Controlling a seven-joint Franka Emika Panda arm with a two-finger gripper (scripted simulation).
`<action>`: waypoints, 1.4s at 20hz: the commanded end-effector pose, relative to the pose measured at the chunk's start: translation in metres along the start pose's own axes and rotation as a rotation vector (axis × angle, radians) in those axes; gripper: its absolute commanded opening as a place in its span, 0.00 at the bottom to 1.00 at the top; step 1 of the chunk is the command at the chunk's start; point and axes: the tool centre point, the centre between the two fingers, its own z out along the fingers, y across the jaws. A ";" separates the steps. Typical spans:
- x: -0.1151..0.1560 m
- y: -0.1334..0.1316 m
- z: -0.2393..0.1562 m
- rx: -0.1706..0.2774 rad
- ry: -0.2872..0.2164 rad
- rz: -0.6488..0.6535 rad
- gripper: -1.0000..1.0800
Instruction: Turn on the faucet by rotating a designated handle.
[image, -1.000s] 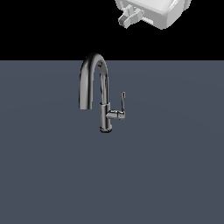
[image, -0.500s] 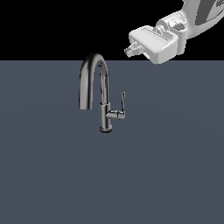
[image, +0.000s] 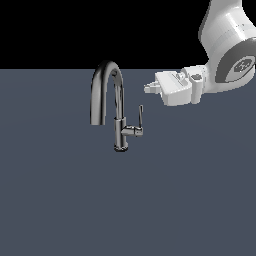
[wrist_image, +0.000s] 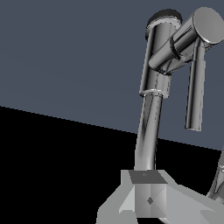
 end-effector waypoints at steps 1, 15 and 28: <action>0.018 0.002 0.004 0.053 -0.040 0.055 0.00; 0.063 0.012 0.021 0.188 -0.145 0.198 0.00; 0.055 0.035 0.025 0.188 -0.146 0.199 0.00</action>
